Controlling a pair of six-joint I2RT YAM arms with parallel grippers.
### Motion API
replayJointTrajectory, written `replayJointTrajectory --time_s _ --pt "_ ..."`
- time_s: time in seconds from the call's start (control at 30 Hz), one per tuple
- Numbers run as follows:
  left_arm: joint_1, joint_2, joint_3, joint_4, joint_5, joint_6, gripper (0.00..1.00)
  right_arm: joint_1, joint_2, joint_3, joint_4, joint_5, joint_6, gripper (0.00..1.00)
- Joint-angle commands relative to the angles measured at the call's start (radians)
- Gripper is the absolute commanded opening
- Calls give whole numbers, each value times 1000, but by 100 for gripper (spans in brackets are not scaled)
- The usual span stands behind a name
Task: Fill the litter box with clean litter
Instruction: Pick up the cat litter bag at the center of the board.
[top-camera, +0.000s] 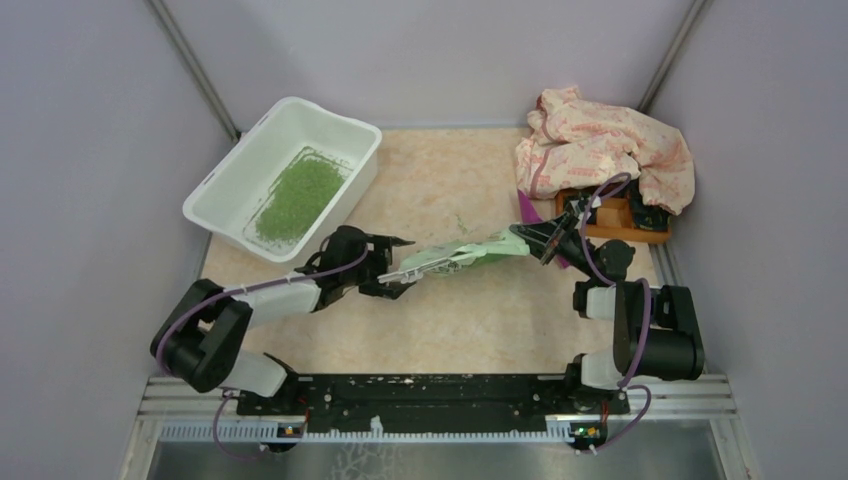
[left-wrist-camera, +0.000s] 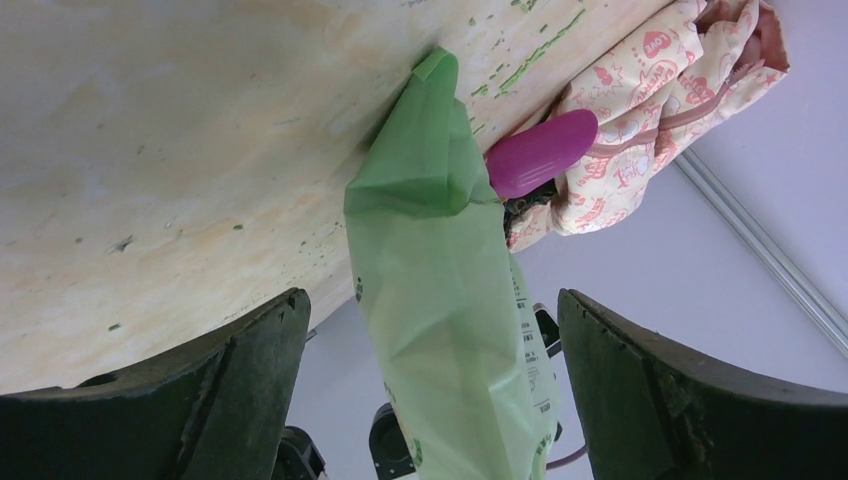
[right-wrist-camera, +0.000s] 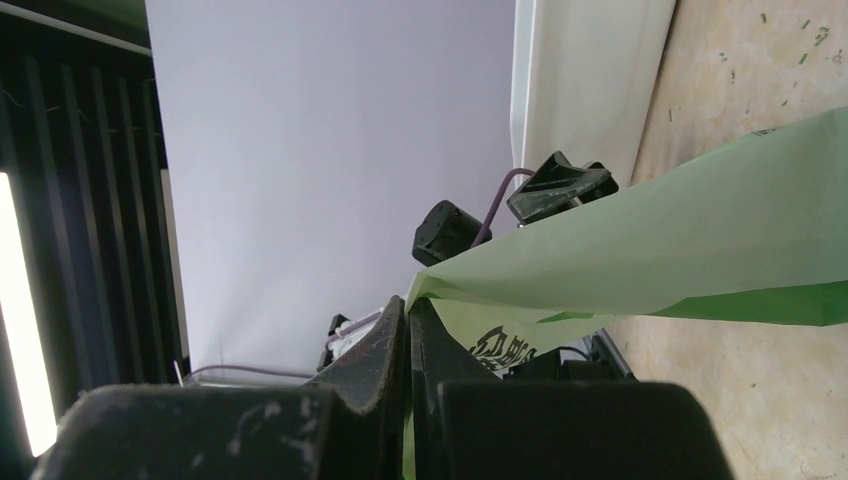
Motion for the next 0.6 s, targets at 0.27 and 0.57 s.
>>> replayJointTrajectory --time_s 0.27,0.57 --pt "-51 164 77 257 20 -85 98 -10 -4 13 149 27 3 0" --pt "-61 222 65 459 -21 -150 53 -10 -28 18 97 25 -30 0"
